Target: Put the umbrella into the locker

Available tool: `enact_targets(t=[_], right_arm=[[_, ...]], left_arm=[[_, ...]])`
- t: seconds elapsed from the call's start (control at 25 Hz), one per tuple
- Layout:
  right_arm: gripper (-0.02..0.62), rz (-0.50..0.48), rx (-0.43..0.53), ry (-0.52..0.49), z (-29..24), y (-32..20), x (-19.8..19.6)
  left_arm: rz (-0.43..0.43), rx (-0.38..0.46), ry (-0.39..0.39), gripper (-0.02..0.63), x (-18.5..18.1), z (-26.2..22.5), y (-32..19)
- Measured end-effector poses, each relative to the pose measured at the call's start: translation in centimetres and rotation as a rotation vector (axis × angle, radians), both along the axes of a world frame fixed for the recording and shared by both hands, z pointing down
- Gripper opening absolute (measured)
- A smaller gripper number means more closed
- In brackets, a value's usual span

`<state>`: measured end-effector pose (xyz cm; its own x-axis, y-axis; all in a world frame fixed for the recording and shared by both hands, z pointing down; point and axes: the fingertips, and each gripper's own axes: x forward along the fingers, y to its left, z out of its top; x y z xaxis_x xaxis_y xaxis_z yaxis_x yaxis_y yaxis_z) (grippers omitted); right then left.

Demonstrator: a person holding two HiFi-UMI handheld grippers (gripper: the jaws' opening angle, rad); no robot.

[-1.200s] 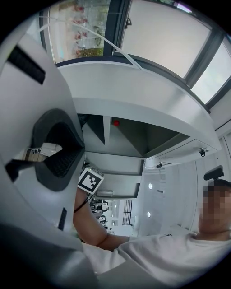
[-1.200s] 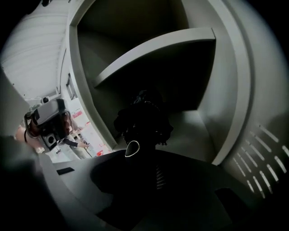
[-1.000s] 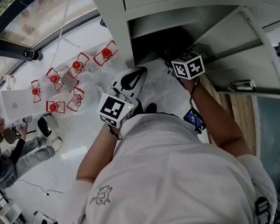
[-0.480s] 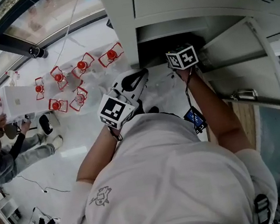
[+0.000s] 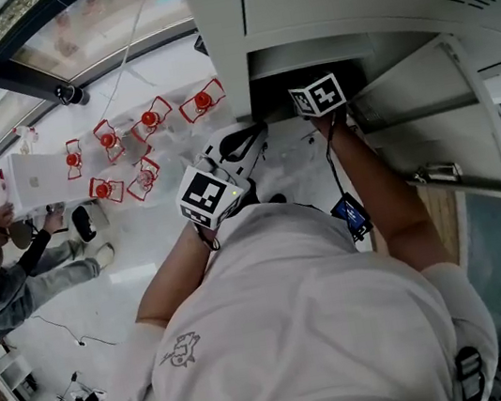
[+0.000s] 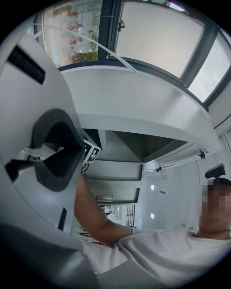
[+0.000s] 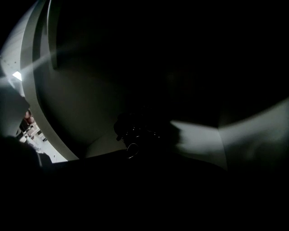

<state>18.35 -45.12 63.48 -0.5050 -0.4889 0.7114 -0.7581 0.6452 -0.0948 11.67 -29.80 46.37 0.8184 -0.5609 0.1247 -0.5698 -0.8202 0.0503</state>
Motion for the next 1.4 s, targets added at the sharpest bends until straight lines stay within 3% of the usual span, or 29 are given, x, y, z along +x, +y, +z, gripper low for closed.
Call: enact_targets(t=[0.44,0.72,0.92,1.4], right_arm=[[0.17,0.018,-0.031,0.04,0.9,-0.6,0.1],[0.235,0.037,-0.03,0.058,0.7,-0.5,0.4],[0.238,0.066,-0.02,0.038,0.0,0.1,1.0],[0.236,0.178,0.135,-0.083,-5.1,3.9,3.8]], left_arm=[[0.009,-0.003,-0.002,0.011,0.1,-0.2,0.1],[0.008,-0.006,-0.004,0.011,0.0,0.1,0.3],[0.001,-0.011,0.005,0.011,-0.1,0.0,0.6],[0.021,0.01,0.019,0.011,1.4,-0.7,0.9]])
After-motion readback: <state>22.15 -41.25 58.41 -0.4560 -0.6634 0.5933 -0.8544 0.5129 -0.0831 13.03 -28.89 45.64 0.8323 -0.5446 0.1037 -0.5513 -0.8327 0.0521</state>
